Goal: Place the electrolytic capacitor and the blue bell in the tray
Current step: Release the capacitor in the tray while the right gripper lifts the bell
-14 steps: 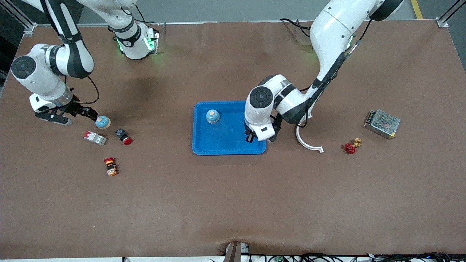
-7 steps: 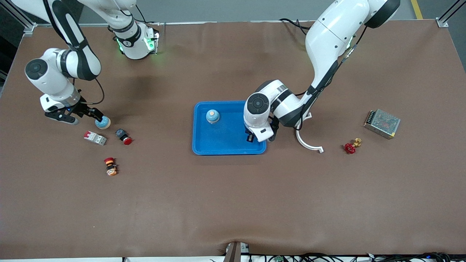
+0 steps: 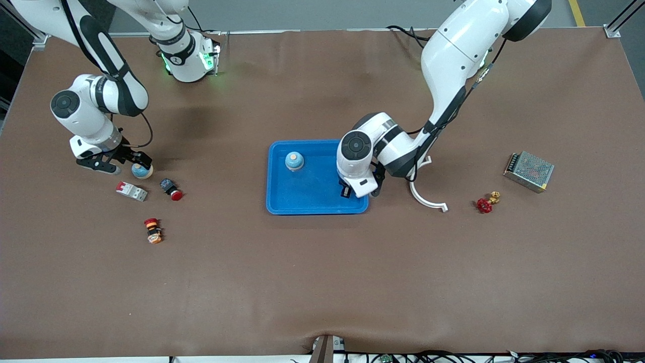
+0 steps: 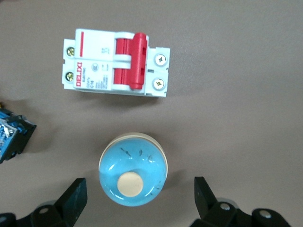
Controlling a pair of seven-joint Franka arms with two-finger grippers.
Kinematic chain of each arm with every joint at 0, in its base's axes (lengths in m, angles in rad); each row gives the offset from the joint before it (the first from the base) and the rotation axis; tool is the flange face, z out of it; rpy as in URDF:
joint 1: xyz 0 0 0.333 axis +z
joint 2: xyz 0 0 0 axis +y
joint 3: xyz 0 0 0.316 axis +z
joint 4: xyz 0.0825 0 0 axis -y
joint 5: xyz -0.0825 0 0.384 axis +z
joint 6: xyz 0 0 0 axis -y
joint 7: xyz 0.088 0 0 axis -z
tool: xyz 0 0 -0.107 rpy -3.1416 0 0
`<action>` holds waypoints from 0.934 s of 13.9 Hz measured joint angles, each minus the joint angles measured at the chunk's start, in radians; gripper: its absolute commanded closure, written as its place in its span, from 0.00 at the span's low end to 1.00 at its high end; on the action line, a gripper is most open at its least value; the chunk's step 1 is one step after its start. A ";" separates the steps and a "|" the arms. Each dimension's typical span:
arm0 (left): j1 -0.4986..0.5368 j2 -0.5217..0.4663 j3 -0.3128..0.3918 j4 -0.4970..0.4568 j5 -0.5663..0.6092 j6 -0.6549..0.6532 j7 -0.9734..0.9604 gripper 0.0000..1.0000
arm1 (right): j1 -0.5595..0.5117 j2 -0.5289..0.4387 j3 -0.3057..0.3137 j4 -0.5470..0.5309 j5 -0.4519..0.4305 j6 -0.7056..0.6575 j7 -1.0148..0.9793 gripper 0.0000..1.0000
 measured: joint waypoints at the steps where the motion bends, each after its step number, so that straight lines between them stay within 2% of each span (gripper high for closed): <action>1: 0.003 -0.002 0.001 0.014 0.000 0.000 0.003 0.00 | 0.000 0.001 0.000 -0.002 0.000 0.002 0.000 0.00; 6: 0.049 -0.027 0.010 0.117 0.001 -0.076 0.100 0.00 | 0.000 0.026 0.004 -0.008 0.000 0.029 0.000 0.00; 9: 0.101 -0.048 0.011 0.197 0.001 -0.159 0.241 0.00 | 0.000 0.044 0.007 -0.008 0.000 0.047 0.000 0.00; 12: 0.160 -0.109 0.011 0.224 0.001 -0.214 0.412 0.00 | 0.000 0.046 0.008 -0.008 0.000 0.048 0.000 0.00; 13: 0.179 -0.136 0.011 0.227 0.001 -0.236 0.477 0.00 | 0.000 0.046 0.008 -0.008 0.000 0.048 0.001 0.09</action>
